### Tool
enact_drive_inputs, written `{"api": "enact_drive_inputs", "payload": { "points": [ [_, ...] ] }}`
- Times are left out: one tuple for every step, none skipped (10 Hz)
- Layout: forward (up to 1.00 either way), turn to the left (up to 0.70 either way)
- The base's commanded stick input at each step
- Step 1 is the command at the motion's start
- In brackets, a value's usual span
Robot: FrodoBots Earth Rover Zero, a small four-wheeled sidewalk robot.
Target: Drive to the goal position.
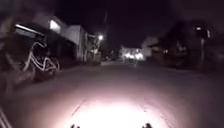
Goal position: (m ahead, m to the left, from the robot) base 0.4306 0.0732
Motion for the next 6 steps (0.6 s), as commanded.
{"api": "enact_drive_inputs", "payload": {
  "points": [
    [0.85,0.0],
    [0.85,0.0],
    [0.85,0.0],
    [0.85,-0.01],
    [0.85,-0.02],
    [0.85,-0.02]
  ]
}}
